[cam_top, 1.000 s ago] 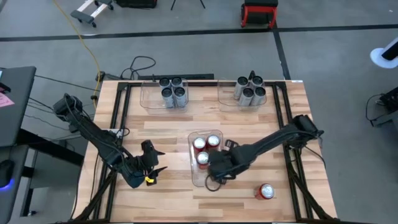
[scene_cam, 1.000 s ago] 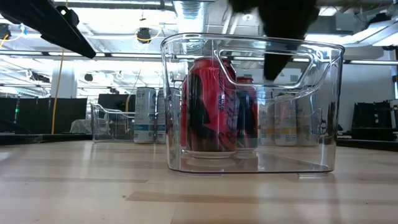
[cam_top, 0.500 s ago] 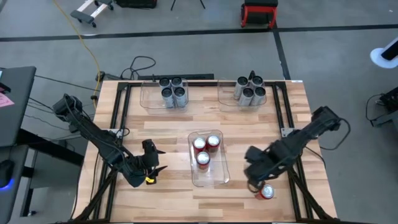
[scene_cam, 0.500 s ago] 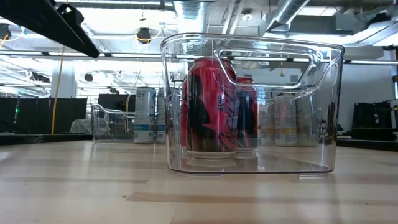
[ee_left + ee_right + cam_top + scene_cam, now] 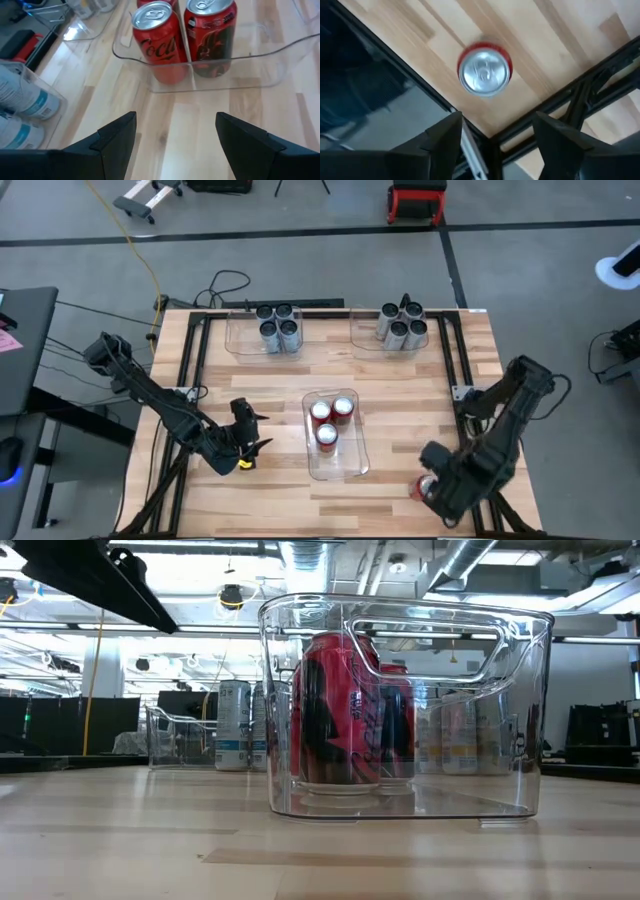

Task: Sort soda cans
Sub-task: Put the red-black soda can into the bottom transparent bin

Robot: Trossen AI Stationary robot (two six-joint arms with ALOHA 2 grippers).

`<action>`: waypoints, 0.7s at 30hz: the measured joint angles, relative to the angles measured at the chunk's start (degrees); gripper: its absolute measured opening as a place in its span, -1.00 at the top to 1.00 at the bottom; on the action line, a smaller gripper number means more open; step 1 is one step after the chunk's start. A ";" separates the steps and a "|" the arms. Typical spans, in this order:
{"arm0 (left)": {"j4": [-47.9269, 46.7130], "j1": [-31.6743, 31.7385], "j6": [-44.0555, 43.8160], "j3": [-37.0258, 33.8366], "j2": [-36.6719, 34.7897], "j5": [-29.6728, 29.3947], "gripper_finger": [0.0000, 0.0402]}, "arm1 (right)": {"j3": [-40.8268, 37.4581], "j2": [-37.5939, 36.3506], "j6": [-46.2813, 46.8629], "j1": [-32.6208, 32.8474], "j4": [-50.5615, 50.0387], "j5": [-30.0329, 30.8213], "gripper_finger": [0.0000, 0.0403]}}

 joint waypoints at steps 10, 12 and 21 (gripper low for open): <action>-0.07 1.26 -1.78 0.00 0.00 -0.06 -0.33 | -0.11 3.71 -1.98 0.17 -1.29 -4.70 -0.32; -0.08 1.26 -2.59 0.00 0.00 -0.08 -0.33 | -0.11 3.77 -1.54 -0.22 -0.79 -3.38 -0.34; -1.77 1.23 -5.94 0.00 0.00 -0.06 -0.33 | -0.07 6.62 -5.99 -3.45 -0.41 -6.13 -0.81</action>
